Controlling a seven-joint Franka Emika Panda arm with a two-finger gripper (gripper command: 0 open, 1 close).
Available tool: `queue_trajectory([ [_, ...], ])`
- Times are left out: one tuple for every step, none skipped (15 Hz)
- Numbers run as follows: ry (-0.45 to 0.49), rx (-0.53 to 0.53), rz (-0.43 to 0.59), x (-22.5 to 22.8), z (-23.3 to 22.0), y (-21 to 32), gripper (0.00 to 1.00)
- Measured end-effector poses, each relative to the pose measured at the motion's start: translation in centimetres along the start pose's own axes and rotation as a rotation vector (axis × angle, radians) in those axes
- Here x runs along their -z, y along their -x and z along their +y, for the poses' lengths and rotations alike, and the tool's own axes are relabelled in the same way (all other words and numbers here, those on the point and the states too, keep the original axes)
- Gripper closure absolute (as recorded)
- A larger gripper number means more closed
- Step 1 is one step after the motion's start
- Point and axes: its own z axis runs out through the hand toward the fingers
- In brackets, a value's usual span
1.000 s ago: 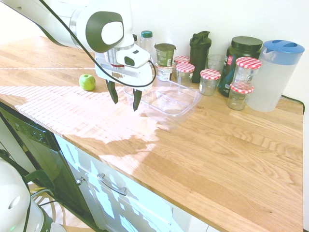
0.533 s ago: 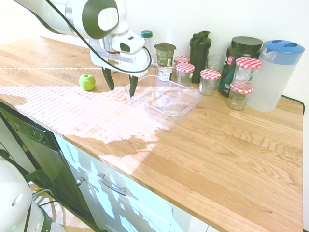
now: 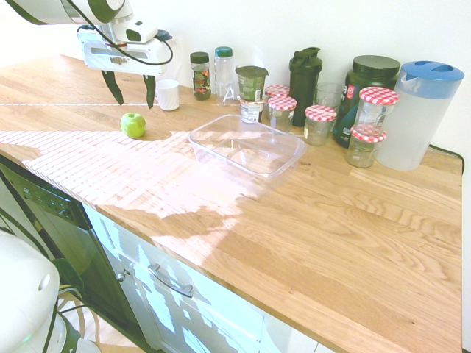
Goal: Put the apple into the container
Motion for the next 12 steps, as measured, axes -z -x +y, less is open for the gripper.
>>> queue_trajectory([
  [0.012,0.027,-0.006,-0.8,-1.1,0.3,0.0],
  [0.024,0.045,-0.02,-1.5,-2.1,0.6,0.0],
  [0.036,0.064,-0.03,-2.0,-2.9,0.9,0.0],
  [0.048,0.084,-0.037,-2.6,-3.6,1.3,0.0],
  [0.057,0.101,-0.039,-3.2,-4.2,1.6,0.0],
  [0.065,0.113,-0.038,-3.7,-4.6,1.7,0.0],
  [0.08,0.116,-0.034,-4.2,-4.8,1.6,0.0],
  [0.096,0.118,-0.03,-4.8,-4.8,1.3,0.0],
  [0.109,0.12,-0.024,-5.3,-4.6,1.1,0.0],
  [0.119,0.12,-0.022,-5.8,-4.5,0.9,0.0],
  [0.124,0.116,-0.025,-6.2,-4.4,0.8,0.0],
  [0.127,0.114,-0.028,-6.5,-4.4,0.8,0.0],
])
